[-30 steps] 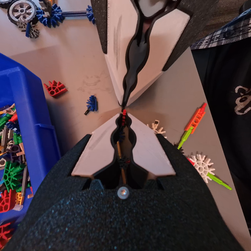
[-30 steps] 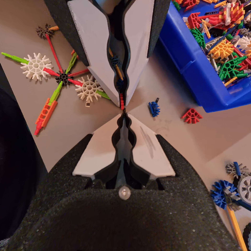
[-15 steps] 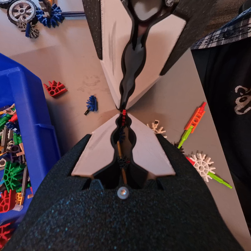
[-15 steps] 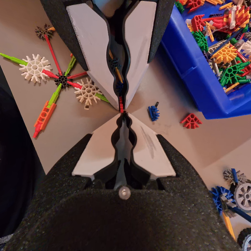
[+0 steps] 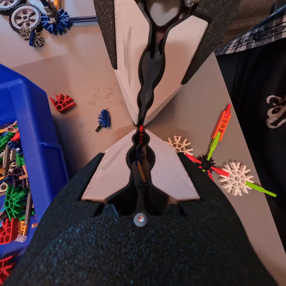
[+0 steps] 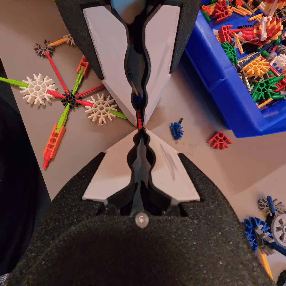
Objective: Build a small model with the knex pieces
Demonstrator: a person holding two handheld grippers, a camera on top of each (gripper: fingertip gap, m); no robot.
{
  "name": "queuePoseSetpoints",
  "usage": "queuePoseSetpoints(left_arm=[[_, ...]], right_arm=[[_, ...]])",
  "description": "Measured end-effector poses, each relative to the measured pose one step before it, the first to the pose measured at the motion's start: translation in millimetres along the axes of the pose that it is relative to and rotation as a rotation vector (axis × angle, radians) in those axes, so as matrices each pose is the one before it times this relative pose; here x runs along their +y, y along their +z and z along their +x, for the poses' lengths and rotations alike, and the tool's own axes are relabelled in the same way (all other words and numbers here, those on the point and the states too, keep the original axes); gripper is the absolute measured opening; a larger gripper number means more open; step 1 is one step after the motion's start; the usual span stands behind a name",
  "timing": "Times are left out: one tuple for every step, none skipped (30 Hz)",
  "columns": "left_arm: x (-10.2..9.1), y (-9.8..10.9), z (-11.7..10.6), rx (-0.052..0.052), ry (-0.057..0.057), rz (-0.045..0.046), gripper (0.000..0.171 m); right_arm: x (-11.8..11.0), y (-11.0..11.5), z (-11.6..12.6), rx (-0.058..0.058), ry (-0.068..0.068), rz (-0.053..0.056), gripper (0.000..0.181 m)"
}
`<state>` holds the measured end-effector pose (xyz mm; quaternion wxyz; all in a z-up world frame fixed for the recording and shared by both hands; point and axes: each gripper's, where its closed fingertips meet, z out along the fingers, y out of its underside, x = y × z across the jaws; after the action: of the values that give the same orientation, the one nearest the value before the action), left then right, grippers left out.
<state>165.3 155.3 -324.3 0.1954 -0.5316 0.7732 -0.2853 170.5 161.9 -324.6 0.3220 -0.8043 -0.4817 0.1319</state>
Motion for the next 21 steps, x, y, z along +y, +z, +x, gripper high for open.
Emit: queuePoseSetpoints(left_arm=[[0.07, 0.06, 0.07, -0.0011, 0.0032, 0.00018, 0.003], [-0.01, 0.01, 0.11, 0.0008, -0.0001, 0.00010, 0.003], [-0.01, -0.01, 0.02, 0.0008, -0.0012, 0.00046, 0.003], [-0.04, -0.01, 0.05, 0.0014, -0.0018, 0.00085, 0.003], [-0.05, 0.00, -0.02, 0.0016, -0.0006, 0.00095, 0.003], [0.05, -0.04, 0.02, 0.0003, 0.0021, -0.00005, 0.003], [-0.02, 0.01, -0.01, 0.0004, 0.0008, 0.00015, 0.002], [0.03, -0.05, 0.08, 0.0009, -0.0002, 0.00048, 0.002], [0.06, -0.09, 0.10, 0.0007, 0.0029, 0.00093, 0.002], [0.11, -0.03, 0.05, 0.0015, 0.0025, 0.00136, 0.002], [-0.06, 0.02, -0.01, 0.0031, -0.0027, 0.00063, 0.002], [0.04, -0.02, 0.03, 0.0019, 0.0003, -0.00040, 0.002], [0.04, -0.03, 0.02, 0.0015, 0.0014, -0.00011, 0.002], [0.01, -0.06, -0.06, 0.0017, 0.0008, 0.00105, 0.002], [0.00, -0.05, 0.07, 0.0028, -0.0006, 0.00078, 0.002], [0.03, -0.04, 0.12, 0.0033, -0.0009, 0.00004, 0.002], [0.04, -0.05, 0.20, 0.0020, 0.0016, 0.00021, 0.002], [0.07, -0.06, -0.01, 0.0010, -0.0006, -0.00009, 0.002], [0.04, -0.02, 0.01, 0.0002, 0.0003, -0.00029, 0.002], [-0.02, 0.01, -0.16, -0.0011, 0.0032, 0.00024, 0.002], [0.01, -0.04, 0.01, 0.0018, -0.0036, 0.00041, 0.002]], right_arm=[[-0.15, 0.06, -0.13, -0.0040, 0.0031, 0.0031, 0.003], [-0.08, 0.16, -0.11, -0.0030, -0.0011, 0.0040, 0.003], [-0.25, 0.10, -0.18, -0.0040, 0.0038, 0.0038, 0.003], [-0.09, 0.03, -0.84, -0.0052, -0.0019, 0.0031, 0.005], [-0.21, 0.01, -0.40, -0.0006, -0.0061, 0.0017, 0.006], [-0.32, 0.35, 0.01, -0.0007, -0.0006, 0.0013, 0.006], [-0.17, 0.11, 0.11, -0.0009, -0.0041, 0.0008, 0.005], [-0.17, 0.15, 0.02, -0.0002, -0.0053, 0.0019, 0.005], [-0.11, 0.20, 0.51, -0.0007, 0.0002, 0.0021, 0.003], [-0.10, 0.14, -0.04, -0.0046, -0.0048, 0.0046, 0.003], [-0.17, 0.15, -0.19, -0.0059, -0.0026, 0.0059, 0.002], [-0.16, 0.12, -0.14, -0.0066, -0.0003, 0.0068, 0.002], [-0.14, 0.07, -0.25, -0.0082, 0.0026, 0.0077, 0.002], [-0.14, 0.15, -0.41, -0.0086, 0.0039, 0.0081, 0.002], [-0.16, 0.07, -0.44, -0.0062, 0.0002, 0.0085, 0.002], [-0.29, 0.18, -0.43, -0.0048, -0.0004, 0.0082, 0.002], [-0.50, 0.23, -0.67, -0.0081, 0.0048, 0.0067, 0.002], [-0.23, 0.13, -0.23, -0.0047, -0.0022, 0.0038, 0.002], [-0.01, 0.06, -0.01, -0.0045, -0.0050, -0.0006, 0.002], [-0.15, 0.07, -0.20, -0.0059, -0.0081, -0.0029, 0.002], [-0.24, 0.15, -0.09, -0.0060, -0.0073, -0.0026, 0.001]])
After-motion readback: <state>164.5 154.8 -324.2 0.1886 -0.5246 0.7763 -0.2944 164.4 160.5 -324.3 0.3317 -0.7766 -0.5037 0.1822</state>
